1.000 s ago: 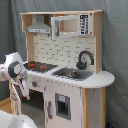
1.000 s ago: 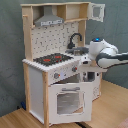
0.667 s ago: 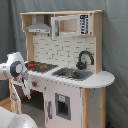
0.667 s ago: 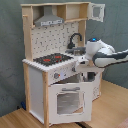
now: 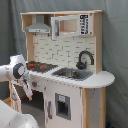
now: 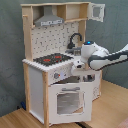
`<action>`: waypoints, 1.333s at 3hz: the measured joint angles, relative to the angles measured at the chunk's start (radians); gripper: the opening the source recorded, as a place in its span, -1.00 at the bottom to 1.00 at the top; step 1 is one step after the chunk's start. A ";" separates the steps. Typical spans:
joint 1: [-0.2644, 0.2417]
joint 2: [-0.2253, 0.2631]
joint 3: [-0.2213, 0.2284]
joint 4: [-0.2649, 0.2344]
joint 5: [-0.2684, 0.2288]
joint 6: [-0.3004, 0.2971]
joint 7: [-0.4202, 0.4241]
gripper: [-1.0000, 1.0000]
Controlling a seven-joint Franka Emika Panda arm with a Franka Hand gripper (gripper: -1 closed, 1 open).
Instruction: Play with the kitchen
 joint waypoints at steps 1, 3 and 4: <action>-0.041 0.028 0.072 0.001 0.000 0.044 -0.023 1.00; -0.086 0.035 0.111 0.002 0.000 0.077 -0.062 -1.00; -0.094 0.042 0.133 0.002 0.001 0.089 -0.063 -1.00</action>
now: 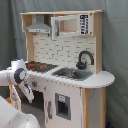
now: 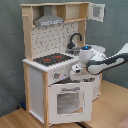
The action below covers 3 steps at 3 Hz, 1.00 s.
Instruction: Play with the kitchen
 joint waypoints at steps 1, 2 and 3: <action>-0.054 0.002 0.076 0.007 0.023 0.042 0.000 -1.00; -0.114 0.002 0.148 0.013 0.063 0.079 0.010 -1.00; -0.137 0.002 0.188 0.060 0.091 0.087 0.084 -1.00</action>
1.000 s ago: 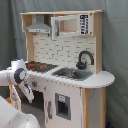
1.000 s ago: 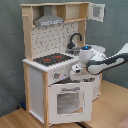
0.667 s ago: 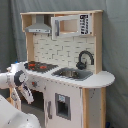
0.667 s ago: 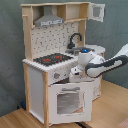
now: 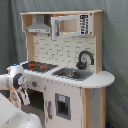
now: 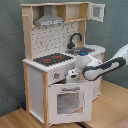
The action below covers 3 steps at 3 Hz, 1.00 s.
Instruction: Play with the kitchen
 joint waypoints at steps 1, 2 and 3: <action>0.000 0.000 0.054 0.026 0.055 0.002 0.060 -1.00; 0.001 0.000 0.080 0.052 0.095 0.002 0.152 -1.00; 0.004 0.000 0.094 0.056 0.129 0.007 0.251 -1.00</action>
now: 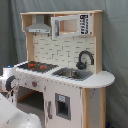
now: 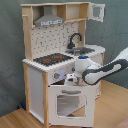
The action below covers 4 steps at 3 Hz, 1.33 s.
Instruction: Play with the kitchen
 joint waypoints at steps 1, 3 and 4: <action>0.041 0.000 0.005 0.002 0.012 0.004 0.094 -1.00; 0.102 -0.001 -0.086 -0.003 -0.003 -0.020 0.203 -1.00; 0.105 -0.001 -0.090 -0.003 -0.004 -0.022 0.204 1.00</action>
